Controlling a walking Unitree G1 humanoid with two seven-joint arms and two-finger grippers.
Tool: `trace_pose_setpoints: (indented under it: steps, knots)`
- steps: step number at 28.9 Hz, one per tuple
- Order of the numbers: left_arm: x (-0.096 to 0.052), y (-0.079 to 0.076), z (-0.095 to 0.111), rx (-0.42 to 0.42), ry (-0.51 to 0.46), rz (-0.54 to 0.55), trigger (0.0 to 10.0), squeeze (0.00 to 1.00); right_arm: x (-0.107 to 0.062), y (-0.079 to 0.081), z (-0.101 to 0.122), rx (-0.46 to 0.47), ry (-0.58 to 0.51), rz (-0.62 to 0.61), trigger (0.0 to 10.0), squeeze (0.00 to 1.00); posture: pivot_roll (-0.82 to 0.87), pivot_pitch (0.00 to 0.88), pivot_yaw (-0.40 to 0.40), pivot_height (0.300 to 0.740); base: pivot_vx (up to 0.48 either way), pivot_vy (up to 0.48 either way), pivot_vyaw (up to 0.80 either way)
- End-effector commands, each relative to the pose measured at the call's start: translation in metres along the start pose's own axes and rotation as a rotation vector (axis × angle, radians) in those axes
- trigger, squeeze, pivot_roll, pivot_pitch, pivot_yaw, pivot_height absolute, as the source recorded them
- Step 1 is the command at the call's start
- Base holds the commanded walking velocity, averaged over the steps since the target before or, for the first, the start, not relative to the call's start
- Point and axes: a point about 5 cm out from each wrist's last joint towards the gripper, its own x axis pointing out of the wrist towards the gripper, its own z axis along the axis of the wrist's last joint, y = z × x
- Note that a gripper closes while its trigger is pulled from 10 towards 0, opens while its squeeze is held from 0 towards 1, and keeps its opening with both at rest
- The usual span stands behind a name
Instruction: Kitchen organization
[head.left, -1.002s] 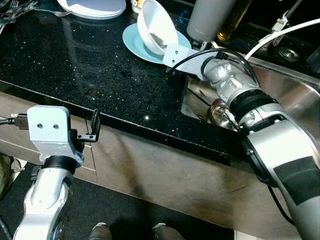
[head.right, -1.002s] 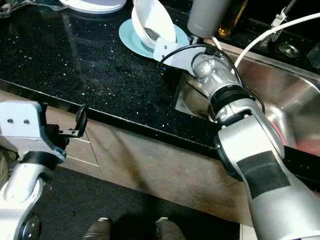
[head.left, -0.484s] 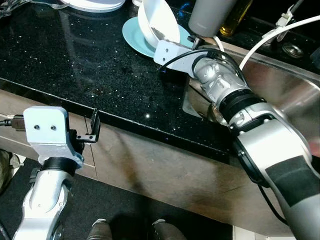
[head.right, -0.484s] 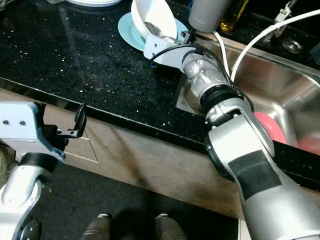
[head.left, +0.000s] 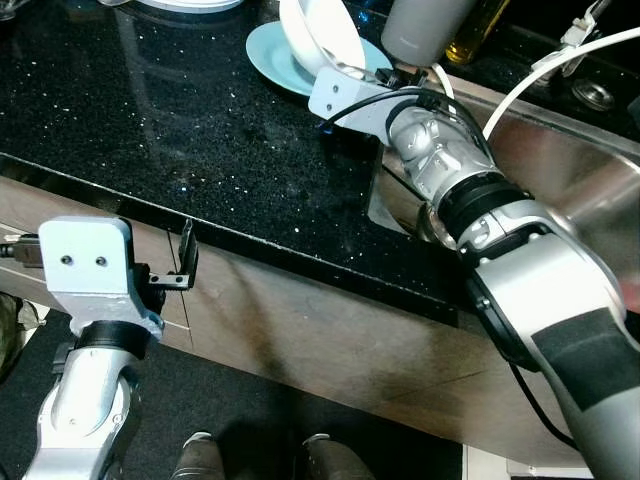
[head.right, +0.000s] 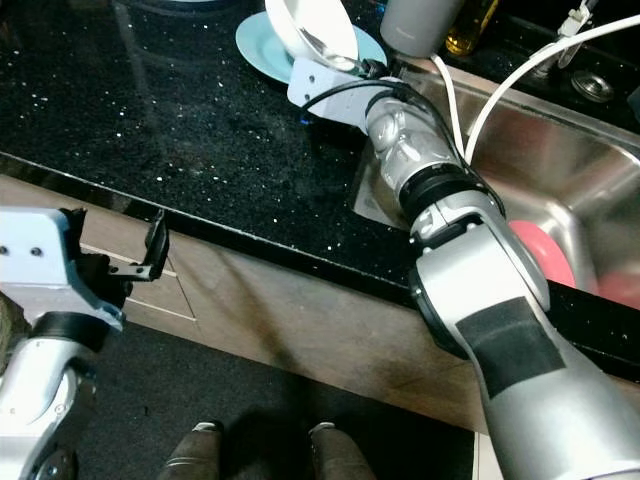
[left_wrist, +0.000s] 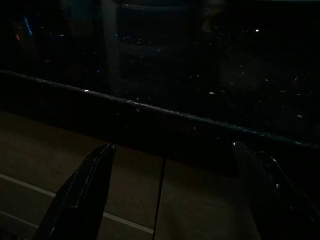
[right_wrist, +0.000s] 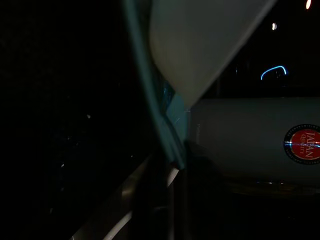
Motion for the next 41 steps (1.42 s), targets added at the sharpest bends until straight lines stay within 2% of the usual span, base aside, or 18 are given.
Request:
trace_pose_setpoints:
  steps: [1, 12, 19, 21, 22, 23, 24, 25, 32, 41]
  knots:
    - [-0.002, -0.001, -0.003, 0.001, 0.025, -0.002, 10.0, 0.0, -0.001, -0.008, -0.008, 0.003, 0.031, -0.025, 0.0, 0.0, 0.17, 0.255, -0.2, 0.74, 0.0, 0.0, 0.0]
    - [-0.001, -0.002, -0.004, -0.001, 0.031, -0.004, 10.0, 0.0, -0.001, -0.008, -0.003, 0.005, -0.011, -0.023, 0.0, 0.0, 0.16, 0.253, -0.199, 0.74, 0.0, 0.0, 0.0]
    - [0.001, -0.002, -0.004, -0.001, 0.03, -0.006, 10.0, 0.0, -0.001, -0.015, 0.005, -0.019, -0.083, -0.068, 0.0, 0.0, 0.16, 0.245, -0.197, 0.74, 0.0, 0.0, 0.0]
    - [0.002, -0.002, -0.004, -0.002, 0.028, -0.008, 10.0, 0.0, -0.002, -0.018, 0.013, -0.024, -0.144, -0.076, 0.0, 0.0, 0.16, 0.24, -0.197, 0.74, 0.0, 0.0, 0.0]
    - [0.003, -0.002, -0.004, -0.002, 0.027, -0.008, 10.0, 0.0, -0.002, -0.018, 0.017, 0.002, -0.182, -0.066, 0.9, 0.0, 0.16, 0.238, -0.196, 0.74, 0.0, 0.0, 0.0]
    - [0.003, -0.002, -0.004, -0.002, 0.027, -0.008, 10.0, 0.0, -0.002, -0.018, 0.017, 0.002, -0.182, -0.066, 0.9, 0.0, 0.16, 0.238, -0.196, 0.74, 0.0, 0.0, 0.0]
    - [0.003, -0.003, -0.004, -0.002, 0.024, -0.008, 10.0, 0.0, -0.003, -0.017, 0.021, 0.023, -0.227, -0.044, 7.3, 0.0, 0.16, 0.234, -0.196, 0.74, 0.0, 0.0, 0.0]
    - [0.004, -0.003, -0.004, -0.002, 0.023, -0.008, 10.0, 0.0, -0.004, -0.015, 0.025, 0.04, -0.274, -0.013, 10.0, 0.0, 0.16, 0.231, -0.195, 0.74, 0.0, 0.0, 0.0]
    - [0.007, -0.002, -0.004, 0.0, 0.015, -0.01, 10.0, 0.0, -0.009, -0.009, 0.03, 0.057, -0.386, 0.078, 10.0, 0.0, 0.16, 0.219, -0.19, 0.74, 0.0, 0.0, 0.0]
    - [0.013, -0.003, -0.003, 0.003, 0.001, -0.019, 10.0, 0.0, -0.018, -0.014, 0.032, -0.016, -0.523, 0.103, 10.0, 0.0, 0.15, 0.194, -0.177, 0.74, 0.0, 0.0, 0.0]
